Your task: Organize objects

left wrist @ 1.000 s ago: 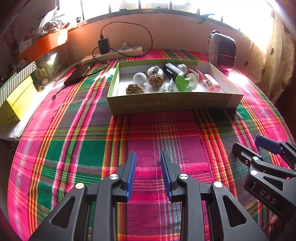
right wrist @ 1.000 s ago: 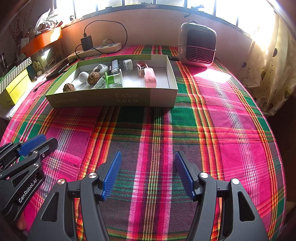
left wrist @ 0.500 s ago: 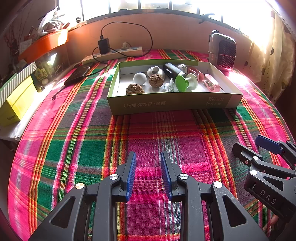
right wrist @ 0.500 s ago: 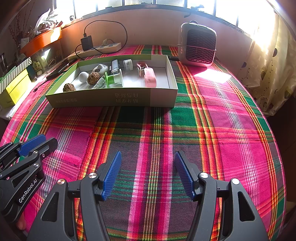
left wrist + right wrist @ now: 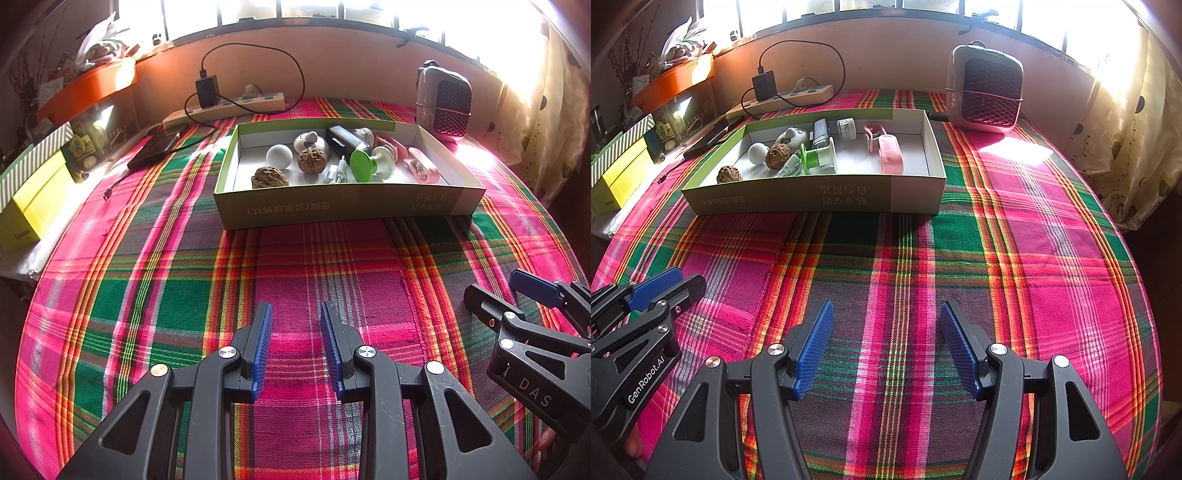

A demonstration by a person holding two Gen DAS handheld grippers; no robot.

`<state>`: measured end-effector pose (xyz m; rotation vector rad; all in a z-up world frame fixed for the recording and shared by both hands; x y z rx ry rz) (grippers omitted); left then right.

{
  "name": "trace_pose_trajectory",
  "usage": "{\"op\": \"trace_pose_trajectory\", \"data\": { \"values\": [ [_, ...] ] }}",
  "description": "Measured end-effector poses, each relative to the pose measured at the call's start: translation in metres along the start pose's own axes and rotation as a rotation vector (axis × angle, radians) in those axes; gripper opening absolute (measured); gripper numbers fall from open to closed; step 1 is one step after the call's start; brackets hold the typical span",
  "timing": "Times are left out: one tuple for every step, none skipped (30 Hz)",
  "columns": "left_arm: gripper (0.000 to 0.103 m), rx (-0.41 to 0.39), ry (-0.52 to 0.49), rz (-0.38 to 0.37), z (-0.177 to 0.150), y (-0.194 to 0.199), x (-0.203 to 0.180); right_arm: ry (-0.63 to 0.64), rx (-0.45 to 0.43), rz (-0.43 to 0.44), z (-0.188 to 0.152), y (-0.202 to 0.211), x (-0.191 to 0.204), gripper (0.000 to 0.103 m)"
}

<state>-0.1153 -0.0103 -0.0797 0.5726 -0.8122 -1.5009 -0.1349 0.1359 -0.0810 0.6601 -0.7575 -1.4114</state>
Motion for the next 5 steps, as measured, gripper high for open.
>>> {"op": "trace_pose_trajectory", "data": {
  "values": [
    [0.025,0.000,0.000,0.000,0.0000,0.0000,0.0001,0.000,0.000,0.000,0.0000,0.0000,0.0001,0.061],
    [0.025,0.000,0.001,0.000,0.0000,0.0000,0.0000,0.000,0.000,0.000,-0.0001,0.0001,0.0003,0.061],
    [0.025,0.000,0.000,0.000,0.0000,0.0000,0.0000,0.000,0.000,0.000,0.0000,0.0000,0.0000,0.061],
    [0.025,0.000,0.000,0.000,0.0000,0.0000,0.0000,0.000,0.000,0.000,0.0000,0.0000,0.0000,0.061],
    [0.025,0.000,0.000,0.000,0.0000,0.0000,0.0001,0.000,0.000,0.000,0.0000,0.0000,0.0000,0.061]
  ]
}}
Point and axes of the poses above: each gripper's, at about its wrist camera, not at the fingertips, and y roughly against the way its jaws point, x to its left, z to its top, the point moved 10 cm from there along -y, roughly the way its jaws point, and after that the axes turned 8 degrees about -y, right-handed, at the moved point
